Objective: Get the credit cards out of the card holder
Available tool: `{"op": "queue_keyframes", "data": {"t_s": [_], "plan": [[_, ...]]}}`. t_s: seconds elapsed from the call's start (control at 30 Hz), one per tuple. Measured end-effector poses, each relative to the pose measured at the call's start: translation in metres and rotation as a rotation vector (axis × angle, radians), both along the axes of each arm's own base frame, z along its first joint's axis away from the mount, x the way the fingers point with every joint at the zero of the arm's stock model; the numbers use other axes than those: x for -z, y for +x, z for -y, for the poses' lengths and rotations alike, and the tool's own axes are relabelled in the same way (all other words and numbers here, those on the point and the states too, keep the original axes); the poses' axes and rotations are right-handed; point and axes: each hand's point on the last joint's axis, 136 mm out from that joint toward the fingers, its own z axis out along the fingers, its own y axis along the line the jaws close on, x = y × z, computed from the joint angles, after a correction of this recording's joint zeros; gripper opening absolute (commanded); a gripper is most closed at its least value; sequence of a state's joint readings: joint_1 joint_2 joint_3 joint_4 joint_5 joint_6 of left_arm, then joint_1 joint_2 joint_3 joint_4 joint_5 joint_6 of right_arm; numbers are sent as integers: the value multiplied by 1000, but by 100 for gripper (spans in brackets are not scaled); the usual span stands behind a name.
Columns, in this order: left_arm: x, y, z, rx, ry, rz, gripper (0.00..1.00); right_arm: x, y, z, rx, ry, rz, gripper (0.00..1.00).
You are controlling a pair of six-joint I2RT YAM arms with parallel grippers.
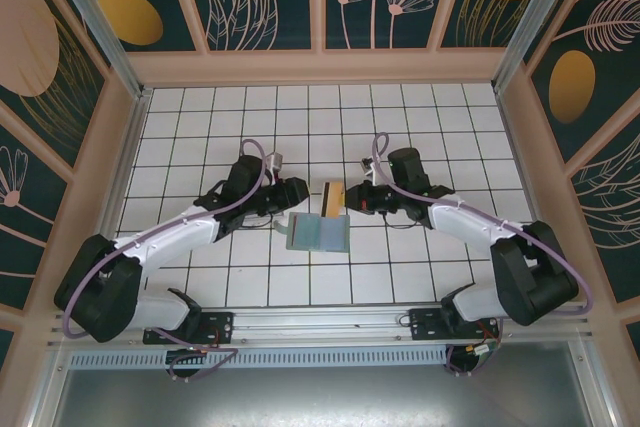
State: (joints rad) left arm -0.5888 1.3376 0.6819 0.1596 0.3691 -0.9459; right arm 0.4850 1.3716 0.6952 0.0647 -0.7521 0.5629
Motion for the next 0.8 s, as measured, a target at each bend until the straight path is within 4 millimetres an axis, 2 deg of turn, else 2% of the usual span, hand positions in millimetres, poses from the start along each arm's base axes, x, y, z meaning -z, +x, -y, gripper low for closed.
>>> {"op": "queue_keyframes", "data": {"t_s": [0.17,0.47,0.8], "plan": [[0,-5,1,7,-94,-40,39,-19,0,-7,-29,69,38,0],[-27,-6,16,60,-219,-11,34,-34,-10,-23,-86,133,60,0],[-18,-7,11,47,-198,-30,38,-36,-8,-28,-88,152,56,0]]}}
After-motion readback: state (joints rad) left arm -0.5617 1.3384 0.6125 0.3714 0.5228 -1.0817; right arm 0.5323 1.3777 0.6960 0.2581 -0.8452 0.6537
